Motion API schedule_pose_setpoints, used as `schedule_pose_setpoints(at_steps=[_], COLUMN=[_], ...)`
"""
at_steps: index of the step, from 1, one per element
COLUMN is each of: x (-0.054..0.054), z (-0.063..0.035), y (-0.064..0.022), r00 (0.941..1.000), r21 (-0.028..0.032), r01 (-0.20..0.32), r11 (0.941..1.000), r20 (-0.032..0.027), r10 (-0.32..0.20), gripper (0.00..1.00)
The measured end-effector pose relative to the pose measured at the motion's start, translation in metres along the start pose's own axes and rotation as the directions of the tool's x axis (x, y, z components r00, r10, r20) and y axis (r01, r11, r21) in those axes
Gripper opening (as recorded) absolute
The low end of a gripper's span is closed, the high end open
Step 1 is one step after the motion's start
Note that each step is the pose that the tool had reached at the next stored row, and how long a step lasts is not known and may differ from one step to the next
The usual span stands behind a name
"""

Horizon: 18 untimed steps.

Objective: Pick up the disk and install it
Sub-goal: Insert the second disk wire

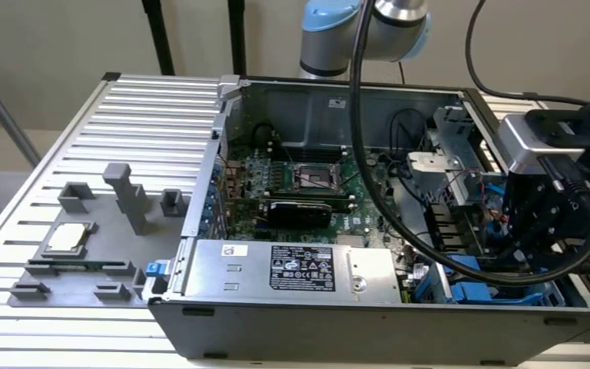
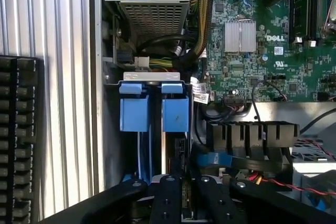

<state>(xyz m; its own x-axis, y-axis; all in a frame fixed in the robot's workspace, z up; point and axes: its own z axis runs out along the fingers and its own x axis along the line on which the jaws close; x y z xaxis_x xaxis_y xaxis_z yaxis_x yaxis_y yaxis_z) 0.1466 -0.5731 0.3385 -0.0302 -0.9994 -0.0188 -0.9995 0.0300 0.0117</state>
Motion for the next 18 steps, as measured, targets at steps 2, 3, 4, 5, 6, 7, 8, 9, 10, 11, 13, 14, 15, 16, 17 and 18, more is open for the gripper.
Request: schedule_pose_setpoints(at_steps=[2,3,4,5,6,7,8,9,10,11,13,14,15,16,17,18], x=[0.000,0.000,0.000,0.000,0.000,0.000,0.000,0.000,0.000,0.000,0.000,0.000,0.000,0.000,0.000,0.000], z=[0.0009,0.0016,0.0024,0.0031,0.0036,0.0041,0.0046,0.0050,0.0055,0.0056,0.0057,0.0065,0.0048,0.0014,-0.0029,-0.0072], y=[0.0000,0.0000,0.0000,-0.0001,-0.0001,-0.0002,-0.0003,-0.0003,-0.0004,-0.0004,-0.0004,-0.0003,-0.0003,-0.0003,-0.0003,-0.0002], r00=[1.0000,1.0000,1.0000,1.0000,1.0000,1.0000,1.0000,1.0000,1.0000,1.0000,1.0000,1.0000,1.0000,1.0000,1.0000,1.0000], r21=[0.0000,0.0001,0.0002,0.0002,0.0002,0.0002,0.0002,0.0003,0.0003,0.0003,0.0003,0.0000,0.0001,0.0002,0.0002,0.0002], r01=[-0.001,-0.001,-0.002,-0.002,-0.003,-0.003,-0.003,-0.004,-0.004,-0.005,-0.005,-0.005,-0.005,-0.005,-0.005,-0.005], r11=[1.0000,1.0000,1.0000,1.0000,1.0000,1.0000,1.0000,1.0000,1.0000,1.0000,1.0000,1.0000,1.0000,1.0000,1.0000,1.0000], r20=[-0.0012,-0.0012,-0.0014,-0.0016,-0.0020,-0.0021,-0.0021,-0.0022,-0.0021,-0.0020,-0.0019,0.0006,-0.0002,-0.0014,-0.0016,-0.0011], r10=[0.001,0.001,0.002,0.002,0.003,0.003,0.003,0.004,0.004,0.005,0.005,0.005,0.005,0.005,0.005,0.005], gripper=[0.00,0.00,0.00,0.00,0.00,0.00,0.00,0.00,0.00,0.00,0.00,0.00,1.00,1.00,1.00,1.00])
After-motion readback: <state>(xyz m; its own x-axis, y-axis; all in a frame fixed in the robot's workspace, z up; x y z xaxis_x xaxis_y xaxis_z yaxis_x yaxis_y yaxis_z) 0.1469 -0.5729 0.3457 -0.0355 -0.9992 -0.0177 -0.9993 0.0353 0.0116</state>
